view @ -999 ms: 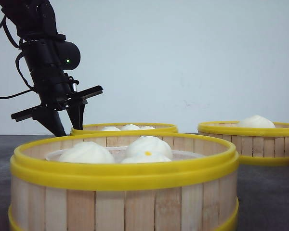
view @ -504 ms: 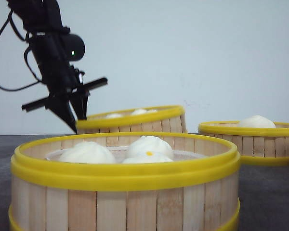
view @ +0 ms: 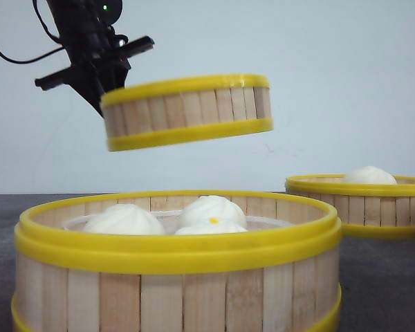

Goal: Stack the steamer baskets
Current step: 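Close the left gripper on the yellow rim and lift the basket, then lower the held basket onto the nearest basket and open the left gripper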

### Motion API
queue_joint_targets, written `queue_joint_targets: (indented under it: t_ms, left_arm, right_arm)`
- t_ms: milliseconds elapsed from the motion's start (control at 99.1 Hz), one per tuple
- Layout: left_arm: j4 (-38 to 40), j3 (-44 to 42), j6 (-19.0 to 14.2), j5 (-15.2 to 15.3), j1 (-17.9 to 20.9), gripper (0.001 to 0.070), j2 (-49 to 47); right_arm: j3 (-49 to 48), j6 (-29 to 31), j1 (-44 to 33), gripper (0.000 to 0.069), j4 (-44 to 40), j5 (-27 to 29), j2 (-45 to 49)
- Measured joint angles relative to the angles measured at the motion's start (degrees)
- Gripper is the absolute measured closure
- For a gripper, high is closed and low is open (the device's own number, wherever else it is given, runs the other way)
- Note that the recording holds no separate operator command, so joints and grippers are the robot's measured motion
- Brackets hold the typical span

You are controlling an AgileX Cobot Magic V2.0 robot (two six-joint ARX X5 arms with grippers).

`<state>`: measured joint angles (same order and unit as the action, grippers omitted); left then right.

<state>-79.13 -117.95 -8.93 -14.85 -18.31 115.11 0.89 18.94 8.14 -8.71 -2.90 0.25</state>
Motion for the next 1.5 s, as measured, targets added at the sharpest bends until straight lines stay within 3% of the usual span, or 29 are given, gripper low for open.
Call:
queue_joint_targets:
  t_ms: [182,343,474,666,807,918,1059,1220,1503]
  left_arm:
    - [-2.7,0.4,3.7,0.3,-4.3,0.0681,-0.6]
    - [-2.8,0.6,4.5,5.0,-8.3,0.0681,-6.1]
    - [-2.8,2.8,5.1,4.6,-9.6,0.0682,-12.0]
    - [-1.9,17.6,5.9,4.9,-9.6,0.0685,-17.8]
    - [4.9,31.3,6.4,5.1,-9.6,0.0685,-19.8]
    - [8.1,36.2,6.4,4.3,-9.6,0.0685,-20.0]
    - [12.3,36.9,5.9,3.6,-10.2,0.0685,-20.1]
    - [13.7,36.9,5.8,0.6,-10.4,0.0685,-20.2]
    - [13.7,36.9,6.1,1.2,-12.0,0.0685,-20.3]
  right_arm:
    - [0.0,0.5,0.0,0.0684,-1.1,-0.1,0.0]
    - [0.0,2.1,0.0,0.0684,-1.0,-0.1,0.0]
    - [0.0,2.4,0.0,0.0684,-1.0,-0.2,0.0]
    - [0.0,2.5,0.0,0.0684,-1.0,-0.6,0.0]
    - [0.0,2.5,0.0,0.0684,-1.0,-1.5,0.0]
    - [0.0,2.5,0.0,0.0684,-1.0,-1.7,0.0]
    - [0.0,2.6,0.0,0.0684,-1.0,-1.9,0.0]
    - [0.0,3.8,0.0,0.0684,-1.0,-1.9,0.0]
    - [0.0,4.0,0.0,0.0684,-1.0,-1.9,0.0]
